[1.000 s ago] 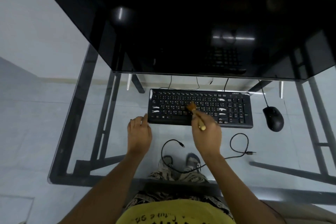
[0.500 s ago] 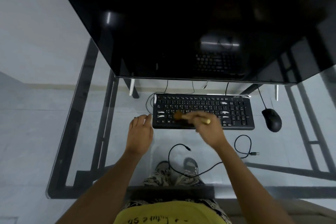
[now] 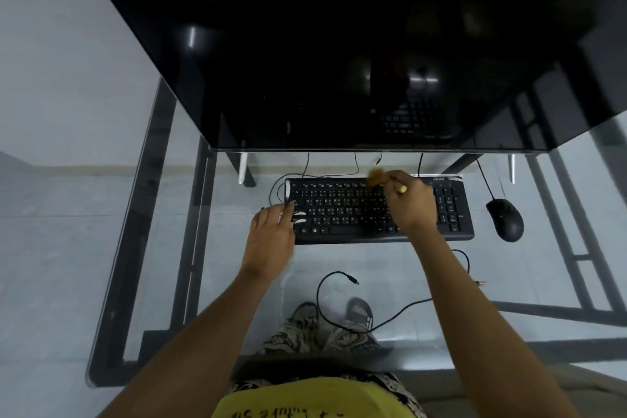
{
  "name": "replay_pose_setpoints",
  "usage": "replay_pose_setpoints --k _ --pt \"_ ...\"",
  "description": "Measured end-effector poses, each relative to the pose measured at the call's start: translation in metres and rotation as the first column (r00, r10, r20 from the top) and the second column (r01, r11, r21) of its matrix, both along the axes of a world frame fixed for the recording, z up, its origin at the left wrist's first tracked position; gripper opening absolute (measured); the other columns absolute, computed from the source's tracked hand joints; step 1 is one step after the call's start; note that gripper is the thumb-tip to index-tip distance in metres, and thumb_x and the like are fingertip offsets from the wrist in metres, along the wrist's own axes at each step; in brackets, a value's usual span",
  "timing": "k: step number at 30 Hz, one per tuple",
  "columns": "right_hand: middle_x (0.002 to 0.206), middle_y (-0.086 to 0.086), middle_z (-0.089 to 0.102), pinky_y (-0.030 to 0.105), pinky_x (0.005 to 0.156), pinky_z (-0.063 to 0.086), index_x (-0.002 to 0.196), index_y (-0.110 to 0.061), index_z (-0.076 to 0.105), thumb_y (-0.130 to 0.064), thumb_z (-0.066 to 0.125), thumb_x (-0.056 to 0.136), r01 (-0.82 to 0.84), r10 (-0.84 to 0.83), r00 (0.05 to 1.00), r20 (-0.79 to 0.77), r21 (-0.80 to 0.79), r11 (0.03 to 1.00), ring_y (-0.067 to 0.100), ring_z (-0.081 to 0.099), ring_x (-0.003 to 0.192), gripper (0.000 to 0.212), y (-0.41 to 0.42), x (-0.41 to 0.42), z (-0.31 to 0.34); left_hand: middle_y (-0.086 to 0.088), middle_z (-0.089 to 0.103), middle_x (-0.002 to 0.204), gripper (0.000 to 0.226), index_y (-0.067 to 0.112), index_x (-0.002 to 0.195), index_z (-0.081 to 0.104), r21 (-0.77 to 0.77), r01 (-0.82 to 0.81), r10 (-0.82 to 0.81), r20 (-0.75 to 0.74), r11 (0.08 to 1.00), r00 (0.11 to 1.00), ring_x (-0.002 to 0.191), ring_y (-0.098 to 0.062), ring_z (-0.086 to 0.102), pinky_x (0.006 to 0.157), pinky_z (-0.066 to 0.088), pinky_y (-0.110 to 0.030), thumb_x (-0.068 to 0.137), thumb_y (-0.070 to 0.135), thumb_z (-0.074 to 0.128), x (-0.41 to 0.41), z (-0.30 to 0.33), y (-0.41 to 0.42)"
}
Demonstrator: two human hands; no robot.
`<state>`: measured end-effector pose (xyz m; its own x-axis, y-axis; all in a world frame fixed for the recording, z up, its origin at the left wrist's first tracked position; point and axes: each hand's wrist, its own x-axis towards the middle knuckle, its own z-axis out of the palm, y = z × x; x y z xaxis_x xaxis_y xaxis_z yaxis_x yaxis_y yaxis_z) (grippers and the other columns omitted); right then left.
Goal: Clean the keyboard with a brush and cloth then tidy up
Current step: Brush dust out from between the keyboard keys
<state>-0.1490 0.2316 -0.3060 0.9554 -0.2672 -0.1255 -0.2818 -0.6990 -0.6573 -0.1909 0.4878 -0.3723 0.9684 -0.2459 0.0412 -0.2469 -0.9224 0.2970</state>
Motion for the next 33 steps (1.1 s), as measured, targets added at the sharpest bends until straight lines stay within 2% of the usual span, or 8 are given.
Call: replay_pose_setpoints --k 4,8,11,15,19,25,29,33 --pt "0.084 -0.005 0.075 0.029 0.062 0.052 0.092 -0.024 0.075 -0.017 0.055 0.091 -0.077 0.114 0.988 -0.104 0.309 0.948 0.018 0.069 0.076 0.022 0.0 -0.001 -0.003 -0.015 0.061 0.117 0.045 0.0 0.129 0.056 0.007 0.027 -0.027 0.016 1.0 1.0 0.106 -0.031 0.058 0.095 0.048 -0.045 0.085 0.009 0.062 0.005 0.003 -0.004" --pt "0.097 0.01 0.071 0.034 0.061 0.054 0.111 -0.018 0.071 -0.022 0.053 0.096 0.065 -0.014 0.974 0.227 -0.218 0.974 0.031 0.067 0.075 0.023 -0.013 -0.01 -0.009 -0.015 0.062 0.118 0.042 0.0 0.129 0.055 0.017 0.064 -0.064 0.045 0.998 0.997 0.106 -0.031 0.058 0.096 0.048 -0.045 0.089 0.013 0.05 0.012 0.007 -0.014" --pt "0.1 0.009 0.068 0.031 0.058 0.053 0.111 -0.012 0.07 -0.021 0.054 0.095 0.035 0.104 0.885 0.453 -0.288 0.957 0.026 0.065 0.075 0.024 -0.021 -0.021 -0.003 -0.013 0.061 0.12 0.05 0.001 0.13 0.055 0.012 0.102 -0.103 0.044 0.995 0.994 0.107 -0.029 0.057 0.097 0.047 -0.044 0.091 0.022 0.032 0.018 0.017 -0.029" --pt "0.102 0.007 0.066 0.031 0.055 0.055 0.113 -0.012 0.07 -0.022 0.058 0.095 -0.002 0.177 0.861 0.477 -0.345 0.939 0.022 0.065 0.076 0.024 -0.061 -0.046 -0.001 -0.013 0.059 0.124 0.048 0.0 0.132 0.053 0.004 0.155 -0.155 0.069 0.988 0.985 0.111 -0.031 0.056 0.099 0.046 -0.046 0.091 0.02 0.036 0.029 0.027 -0.067" --pt "0.106 0.009 0.066 0.032 0.057 0.055 0.115 -0.013 0.068 -0.023 0.056 0.093 0.13 0.018 0.91 0.414 -0.326 0.936 0.025 0.065 0.083 0.027 -0.129 -0.081 -0.002 -0.015 0.054 0.135 0.053 -0.001 0.137 0.047 0.009 0.328 -0.327 0.117 0.945 0.938 0.123 -0.032 0.052 0.107 0.04 -0.048 0.088 0.011 0.061 0.036 0.035 -0.135" --pt "0.11 0.014 0.065 0.039 0.06 0.054 0.12 -0.009 0.064 -0.012 0.065 0.086 0.273 -0.206 0.958 0.2 -0.412 0.869 0.033 0.062 0.092 0.033 -0.26 -0.143 -0.018 -0.011 0.046 0.146 0.06 0.005 0.139 0.047 0.033 0.54 -0.541 0.073 0.841 0.838 0.134 -0.028 0.043 0.114 0.028 -0.045 0.082 0.011 0.064 0.015 0.042 -0.29" --pt "0.114 0.018 0.064 0.044 0.057 0.057 0.125 -0.008 0.058 0.004 0.071 0.078 0.093 -0.101 0.995 0.015 -0.543 0.834 0.037 0.062 0.091 0.051 -0.328 -0.17 -0.046 -0.011 0.044 0.147 0.053 0.007 0.139 0.048 0.078 0.673 -0.676 0.031 0.736 0.736 0.137 -0.027 0.04 0.113 0.032 -0.044 0.087 0.014 0.039 -0.011 0.029 -0.384" --pt "0.12 0.02 0.062 0.042 0.058 0.06 0.128 -0.007 0.056 0.005 0.088 0.055 -0.044 -0.024 0.993 -0.116 -0.549 0.835 0.035 0.063 0.089 0.081 -0.362 -0.184 -0.064 -0.014 0.018 0.158 0.057 0.005 0.149 0.025 0.092 0.662 -0.659 -0.067 0.744 0.749 0.147 -0.028 0.015 0.119 0.006 -0.04 0.095 0.015 0.042 -0.022 0.015 -0.448"
